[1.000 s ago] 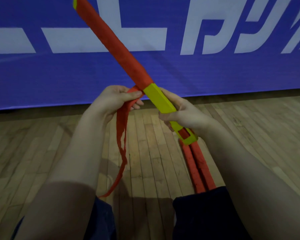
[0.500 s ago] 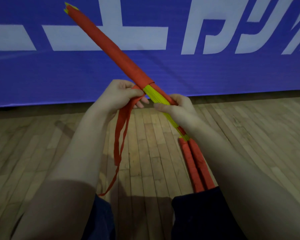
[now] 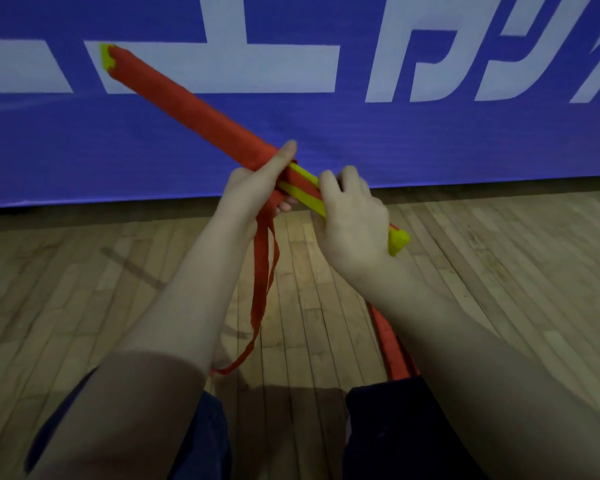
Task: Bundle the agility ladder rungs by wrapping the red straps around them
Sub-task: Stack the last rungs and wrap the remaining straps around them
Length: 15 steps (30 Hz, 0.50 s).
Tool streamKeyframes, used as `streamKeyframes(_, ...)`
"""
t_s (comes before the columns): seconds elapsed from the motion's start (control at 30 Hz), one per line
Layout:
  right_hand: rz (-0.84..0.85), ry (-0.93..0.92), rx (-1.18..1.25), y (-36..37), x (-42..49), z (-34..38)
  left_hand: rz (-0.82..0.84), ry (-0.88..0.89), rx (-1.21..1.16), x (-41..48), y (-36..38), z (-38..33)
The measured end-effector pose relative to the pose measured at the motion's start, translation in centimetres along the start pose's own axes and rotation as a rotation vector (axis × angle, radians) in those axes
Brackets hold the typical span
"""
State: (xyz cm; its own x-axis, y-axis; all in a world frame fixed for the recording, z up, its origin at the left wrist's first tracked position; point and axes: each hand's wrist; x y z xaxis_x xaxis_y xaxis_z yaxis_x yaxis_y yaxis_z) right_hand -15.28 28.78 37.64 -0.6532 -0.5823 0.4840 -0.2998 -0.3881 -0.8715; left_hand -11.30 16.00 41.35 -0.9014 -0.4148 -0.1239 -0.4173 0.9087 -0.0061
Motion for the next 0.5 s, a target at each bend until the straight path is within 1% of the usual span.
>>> streamKeyframes(0.1, 0.004, -0.106, 0.072, 0.3, -0.3, 0.3, -0.065, -0.045, 0.054, 0.0, -0.4, 0.2)
streamKeyframes(0.17, 0.027, -0.070, 0.207, -0.1, -0.6, 0.6, -0.037, -0.072, 0.076, 0.0, -0.7, 0.1)
streamKeyframes(0.2, 0.074, -0.014, 0.303, -0.3, -0.7, 0.6, -0.001, -0.080, 0.087, 0.0, -0.9, 0.2)
streamKeyframes(0.23, 0.145, 0.053, 0.409, -0.5, -0.5, 0.3, 0.035, -0.084, 0.099, -0.1, -1.1, 0.2)
streamKeyframes(0.3, 0.338, 0.168, 0.665, -0.8, 0.0, -0.5, 0.104, -0.077, 0.105, 0.0, -1.5, 0.3)
streamKeyframes(0.37, 0.541, 0.222, 0.917, -1.0, 0.3, -1.3, 0.161, -0.052, 0.073, 0.0, -1.8, 0.2)
streamKeyframes(0.43, 0.790, 0.274, 1.158, -1.2, 0.3, -1.8, 0.217, -0.014, 0.012, -0.2, -1.7, -0.1)
streamKeyframes(0.5, 1.001, 0.265, 1.329, -1.6, 0.2, -2.2, 0.270, 0.036, -0.057, -0.3, -1.7, -0.2)
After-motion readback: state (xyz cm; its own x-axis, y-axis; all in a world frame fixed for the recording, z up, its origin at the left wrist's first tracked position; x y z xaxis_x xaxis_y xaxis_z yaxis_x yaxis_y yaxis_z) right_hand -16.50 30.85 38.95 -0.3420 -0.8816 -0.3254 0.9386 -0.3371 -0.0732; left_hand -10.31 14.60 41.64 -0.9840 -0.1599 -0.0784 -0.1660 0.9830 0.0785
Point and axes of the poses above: each hand's wrist, its own x-axis towards the middle knuckle, its own y-axis out of the palm, z = x × y, and after that the axes turned 15 degrees about z, right-handed
